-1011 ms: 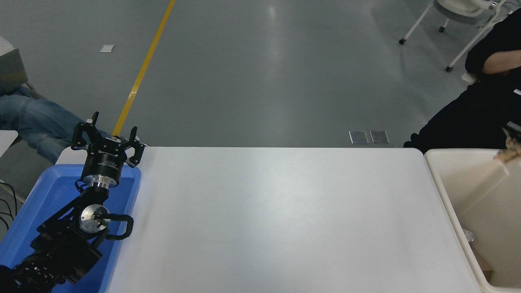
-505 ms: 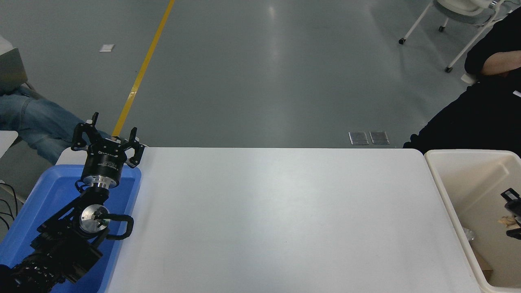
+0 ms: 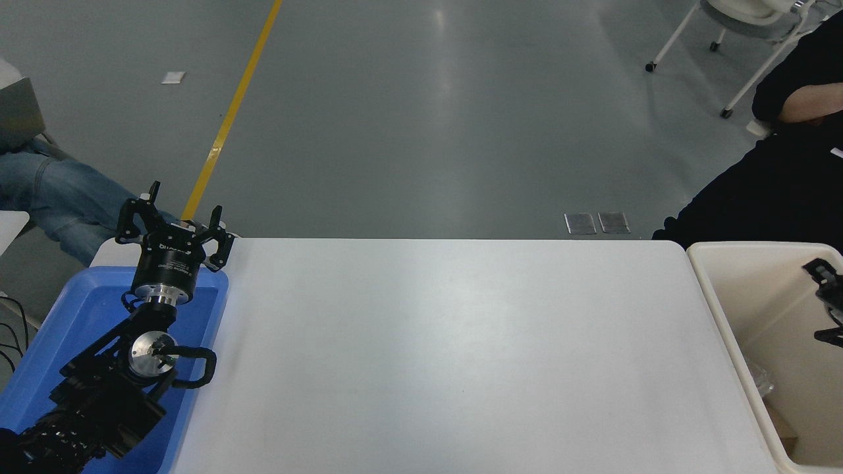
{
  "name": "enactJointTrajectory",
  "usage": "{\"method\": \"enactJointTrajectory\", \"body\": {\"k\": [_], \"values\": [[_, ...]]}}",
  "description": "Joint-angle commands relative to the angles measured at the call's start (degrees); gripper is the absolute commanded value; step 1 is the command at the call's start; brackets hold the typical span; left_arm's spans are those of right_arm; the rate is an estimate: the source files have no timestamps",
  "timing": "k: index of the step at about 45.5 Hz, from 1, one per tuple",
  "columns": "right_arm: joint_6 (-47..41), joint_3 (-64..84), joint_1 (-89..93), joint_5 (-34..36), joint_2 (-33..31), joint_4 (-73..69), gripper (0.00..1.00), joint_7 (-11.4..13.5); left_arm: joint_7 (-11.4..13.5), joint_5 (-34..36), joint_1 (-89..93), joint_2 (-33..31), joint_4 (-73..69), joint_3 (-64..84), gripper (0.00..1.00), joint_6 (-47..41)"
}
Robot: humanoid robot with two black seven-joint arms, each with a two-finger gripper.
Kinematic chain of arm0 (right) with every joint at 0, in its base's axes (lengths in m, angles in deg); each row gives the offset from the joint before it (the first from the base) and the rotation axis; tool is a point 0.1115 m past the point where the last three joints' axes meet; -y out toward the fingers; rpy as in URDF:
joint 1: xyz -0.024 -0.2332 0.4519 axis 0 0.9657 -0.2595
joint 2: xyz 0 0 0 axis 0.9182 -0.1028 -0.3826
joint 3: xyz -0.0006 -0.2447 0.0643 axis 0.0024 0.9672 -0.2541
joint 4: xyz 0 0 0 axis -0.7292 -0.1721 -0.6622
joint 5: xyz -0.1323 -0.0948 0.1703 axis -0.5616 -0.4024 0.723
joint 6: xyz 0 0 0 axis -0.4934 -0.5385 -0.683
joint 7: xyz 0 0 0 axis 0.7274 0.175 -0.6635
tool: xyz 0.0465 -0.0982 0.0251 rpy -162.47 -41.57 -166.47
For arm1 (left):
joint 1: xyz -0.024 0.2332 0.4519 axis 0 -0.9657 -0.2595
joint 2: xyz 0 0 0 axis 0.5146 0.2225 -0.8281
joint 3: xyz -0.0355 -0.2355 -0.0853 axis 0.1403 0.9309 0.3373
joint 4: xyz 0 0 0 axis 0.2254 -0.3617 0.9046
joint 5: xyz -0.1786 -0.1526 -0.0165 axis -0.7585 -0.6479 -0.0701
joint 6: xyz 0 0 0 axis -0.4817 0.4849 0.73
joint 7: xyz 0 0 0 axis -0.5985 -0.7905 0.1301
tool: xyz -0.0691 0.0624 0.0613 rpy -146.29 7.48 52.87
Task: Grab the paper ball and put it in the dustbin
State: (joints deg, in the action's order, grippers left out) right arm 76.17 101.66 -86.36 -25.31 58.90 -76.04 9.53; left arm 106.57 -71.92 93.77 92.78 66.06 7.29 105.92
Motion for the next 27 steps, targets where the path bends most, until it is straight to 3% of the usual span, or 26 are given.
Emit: {"method": "enactJointTrajectory", "body": {"k": [1, 18, 27], "values": [[-3.5, 8.9, -15.5, -0.4, 5.6, -5.9, 1.0, 0.0, 0.0, 0.0, 0.0, 0.0, 0.0, 0.0, 0.99, 0.0], [-17.6, 15.0, -28.6, -0.4, 20.0, -14.4, 1.0, 0.4, 0.0, 0.0, 0.0, 0.0, 0.0, 0.0, 0.99, 0.0], [-28.8, 15.6, -39.5, -0.4, 20.7, -29.5, 1.0, 0.7, 0.0, 0.0, 0.0, 0.0, 0.0, 0.0, 0.99, 0.0]]}}
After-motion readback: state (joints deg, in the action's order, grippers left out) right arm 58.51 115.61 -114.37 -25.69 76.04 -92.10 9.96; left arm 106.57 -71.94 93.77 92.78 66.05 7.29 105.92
